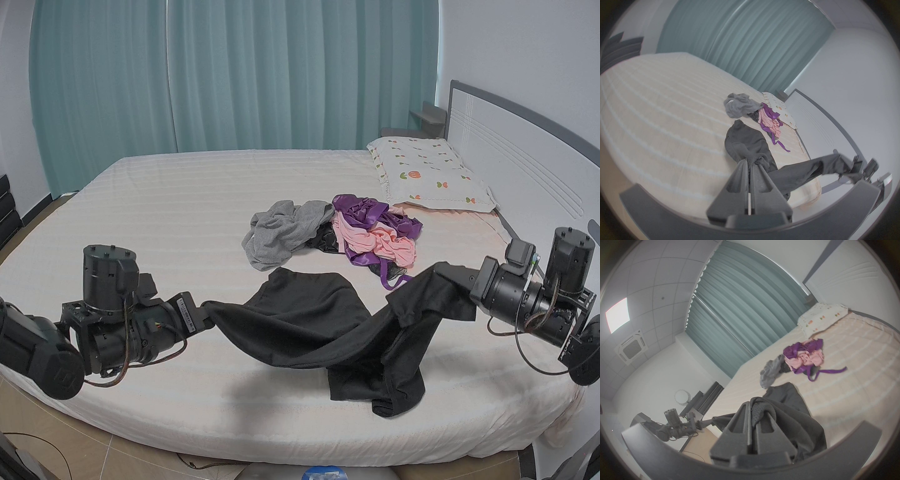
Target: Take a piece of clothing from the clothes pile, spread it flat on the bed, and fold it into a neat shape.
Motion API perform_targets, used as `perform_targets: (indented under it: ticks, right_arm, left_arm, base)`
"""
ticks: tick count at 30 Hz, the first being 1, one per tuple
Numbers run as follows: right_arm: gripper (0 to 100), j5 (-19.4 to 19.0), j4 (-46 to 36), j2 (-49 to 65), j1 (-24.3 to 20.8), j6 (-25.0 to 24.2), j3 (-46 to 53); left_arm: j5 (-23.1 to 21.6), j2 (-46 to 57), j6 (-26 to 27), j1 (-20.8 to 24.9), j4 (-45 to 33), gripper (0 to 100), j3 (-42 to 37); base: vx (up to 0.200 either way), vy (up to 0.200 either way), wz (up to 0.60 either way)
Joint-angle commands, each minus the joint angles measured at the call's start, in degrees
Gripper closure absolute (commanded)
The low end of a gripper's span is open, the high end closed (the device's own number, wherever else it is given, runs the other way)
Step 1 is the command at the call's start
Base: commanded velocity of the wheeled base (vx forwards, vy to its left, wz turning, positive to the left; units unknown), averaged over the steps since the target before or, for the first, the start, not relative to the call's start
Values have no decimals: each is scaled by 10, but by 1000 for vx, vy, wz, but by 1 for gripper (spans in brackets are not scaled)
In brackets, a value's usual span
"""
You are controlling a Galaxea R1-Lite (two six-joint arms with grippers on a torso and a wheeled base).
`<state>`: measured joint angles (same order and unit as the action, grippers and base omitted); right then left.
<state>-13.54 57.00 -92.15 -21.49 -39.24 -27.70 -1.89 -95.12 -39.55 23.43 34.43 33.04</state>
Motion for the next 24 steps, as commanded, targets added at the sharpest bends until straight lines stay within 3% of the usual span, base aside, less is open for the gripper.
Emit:
perform_targets:
  ticks: [1,11,20,24]
  right_arm:
    - [100,5,5,-8,-3,0,35]
    - [100,6,6,-15,-26,-5,43]
    - [100,-5,5,-9,-22,-89,43]
    - [100,-5,6,-13,-31,-102,41]
  left_arm:
    - [0,38,-39,3,5,100,-58]
    - [2,54,-57,24,7,100,-114]
    - [1,71,-77,18,7,100,-129]
    - [0,70,-82,18,7,100,-128]
  base:
    - [0,0,0]
    - [0,0,0]
    - [0,0,0]
    - [-200,0,0]
